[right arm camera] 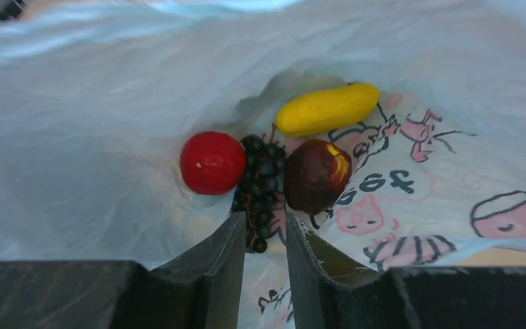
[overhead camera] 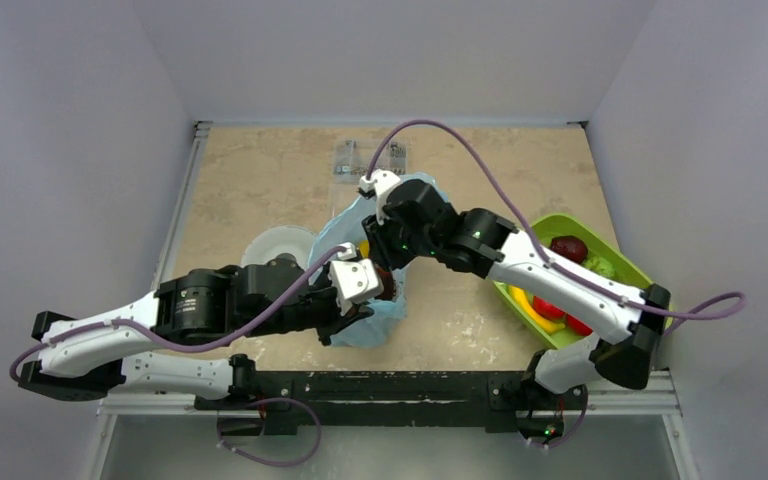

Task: Take the fake fruits out of the plastic bag
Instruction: Adjust the plastic bag at the center of the board.

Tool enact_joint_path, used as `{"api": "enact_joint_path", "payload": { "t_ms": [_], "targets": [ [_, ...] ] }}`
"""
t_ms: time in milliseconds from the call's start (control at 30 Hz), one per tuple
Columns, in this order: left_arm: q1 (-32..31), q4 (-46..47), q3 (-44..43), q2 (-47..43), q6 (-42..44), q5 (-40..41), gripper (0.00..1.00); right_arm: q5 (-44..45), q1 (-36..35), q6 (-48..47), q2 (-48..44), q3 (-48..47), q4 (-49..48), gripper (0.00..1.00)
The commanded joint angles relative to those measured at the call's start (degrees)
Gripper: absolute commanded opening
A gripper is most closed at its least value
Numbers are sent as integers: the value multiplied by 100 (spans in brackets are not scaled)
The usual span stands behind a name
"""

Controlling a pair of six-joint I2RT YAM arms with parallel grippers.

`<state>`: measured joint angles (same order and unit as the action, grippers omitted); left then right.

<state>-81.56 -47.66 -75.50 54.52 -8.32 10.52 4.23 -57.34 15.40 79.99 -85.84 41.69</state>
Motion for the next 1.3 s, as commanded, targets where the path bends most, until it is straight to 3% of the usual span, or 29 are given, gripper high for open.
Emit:
{"api": "enact_joint_path", "payload": {
  "t_ms": [0, 233, 267, 300, 433, 500, 633, 733, 833, 967, 1267],
  "targets": [
    [-18, 69, -221, 42, -237, 81, 0, -143, -4, 117, 260, 375, -899, 28],
    [-18, -48, -392, 253, -564, 364, 0, 425, -6, 60, 952, 657, -1354, 29],
    [-11, -88, -432, 297, -644, 386, 5, 463, -5, 45, 1051, 663, -1330, 29],
    [-14, -180, -515, 348, -737, 375, 18, 484, -7, 42, 1132, 667, -1297, 29],
    [-9, -870, -1104, 479, -1147, 548, 84, 455, -7, 194, 1045, 829, -1298, 31],
    [0, -1220, -1505, 428, -1256, 715, 98, 276, -5, 336, 804, 1005, -1435, 34],
    [335, -1884, -2270, 238, -1516, 1330, 100, -212, -13, 821, 345, 1407, -1811, 40],
    [1240, -1908, -2260, -43, -1767, 1289, 100, -383, -43, 1198, -21, 1755, -2198, 48],
    [2325, -1672, -2013, -31, -1831, 430, 100, -405, -73, 1479, -355, 2029, -2479, 51],
    [3504, -1570, -1880, 744, -1975, -943, 100, -503, -99, 1719, -613, 2252, -2696, 53],
    [4184, -809, -1155, 1365, -1688, -1700, 100, -520, -328, 1790, -1220, 2737, -3125, 53]
  ]
}}
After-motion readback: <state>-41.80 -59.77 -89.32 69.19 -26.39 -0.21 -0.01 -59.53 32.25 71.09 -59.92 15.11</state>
